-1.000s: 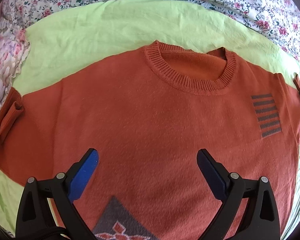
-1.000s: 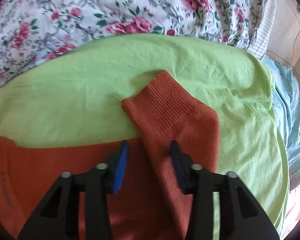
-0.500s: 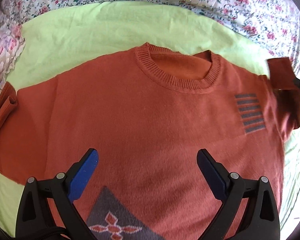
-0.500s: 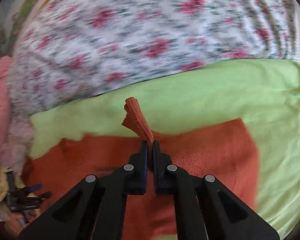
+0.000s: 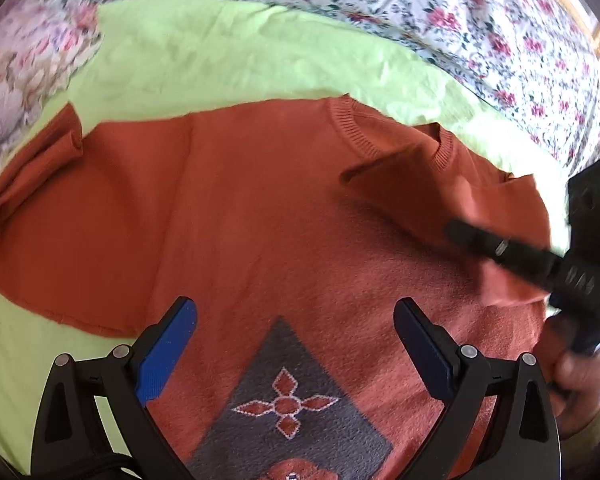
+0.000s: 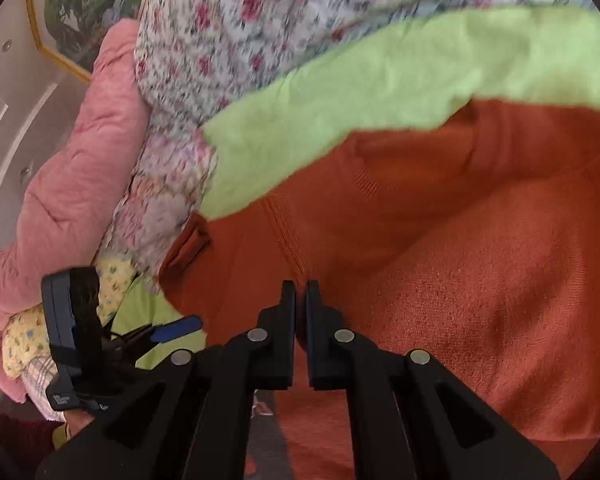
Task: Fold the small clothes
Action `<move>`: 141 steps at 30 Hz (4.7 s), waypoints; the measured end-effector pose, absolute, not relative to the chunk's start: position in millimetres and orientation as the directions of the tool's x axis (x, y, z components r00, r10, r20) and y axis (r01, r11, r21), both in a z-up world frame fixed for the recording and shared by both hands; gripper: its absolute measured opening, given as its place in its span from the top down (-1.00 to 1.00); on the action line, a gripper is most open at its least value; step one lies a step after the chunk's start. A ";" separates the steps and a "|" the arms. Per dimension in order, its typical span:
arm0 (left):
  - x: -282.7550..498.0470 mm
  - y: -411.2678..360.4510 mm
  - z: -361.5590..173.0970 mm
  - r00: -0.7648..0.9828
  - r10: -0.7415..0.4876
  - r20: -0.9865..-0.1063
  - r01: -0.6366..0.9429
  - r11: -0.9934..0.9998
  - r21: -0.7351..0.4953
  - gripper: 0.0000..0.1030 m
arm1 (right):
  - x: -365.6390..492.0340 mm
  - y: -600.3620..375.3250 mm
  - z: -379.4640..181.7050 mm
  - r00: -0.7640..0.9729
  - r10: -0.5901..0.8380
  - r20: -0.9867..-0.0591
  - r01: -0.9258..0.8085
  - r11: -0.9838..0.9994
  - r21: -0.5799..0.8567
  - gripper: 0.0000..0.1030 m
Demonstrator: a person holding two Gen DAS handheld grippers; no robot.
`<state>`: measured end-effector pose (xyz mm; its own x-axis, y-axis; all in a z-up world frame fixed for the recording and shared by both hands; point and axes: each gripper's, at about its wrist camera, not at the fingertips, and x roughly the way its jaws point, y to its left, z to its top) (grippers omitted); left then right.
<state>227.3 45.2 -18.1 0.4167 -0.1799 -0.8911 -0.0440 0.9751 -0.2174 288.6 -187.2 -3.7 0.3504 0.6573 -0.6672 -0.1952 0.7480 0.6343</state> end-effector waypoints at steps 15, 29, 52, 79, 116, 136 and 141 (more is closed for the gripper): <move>304.0 -9.1 -78.2 0.305 -0.272 -0.913 0.015 0.960 -0.281 -0.86 | 246.5 -264.2 20.1 0.446 0.563 -0.696 -0.069 0.797 0.600 0.22; 276.0 45.1 -41.3 0.446 -0.175 -0.878 -0.003 0.980 -0.197 0.95 | 223.2 -372.4 30.4 0.607 0.216 -0.765 0.213 0.883 0.419 0.22; 254.8 48.5 -39.2 0.454 -0.082 -0.888 -0.067 0.990 -0.125 0.95 | 289.8 -395.4 -17.7 0.467 0.096 -0.879 0.220 0.950 0.221 0.79; 218.4 206.2 22.8 0.532 0.065 -0.844 -0.285 0.953 -0.106 0.19 | 207.5 -269.1 1.5 0.422 0.326 -0.846 0.039 0.926 0.376 0.04; 295.7 189.8 51.8 0.561 0.110 -0.820 -0.161 0.987 0.022 0.96 | 195.2 -250.2 1.0 0.417 0.391 -0.820 0.028 0.897 0.442 0.04; 277.4 -123.4 34.4 0.598 -0.390 -0.700 0.228 0.920 -0.318 0.96 | 163.9 -332.3 18.1 0.554 0.294 -0.779 0.195 0.864 0.464 0.04; 278.8 -163.6 -11.5 0.506 -0.399 -0.765 0.289 0.914 -0.286 0.93 | 158.9 -349.7 15.7 0.563 0.275 -0.779 0.237 0.849 0.471 0.04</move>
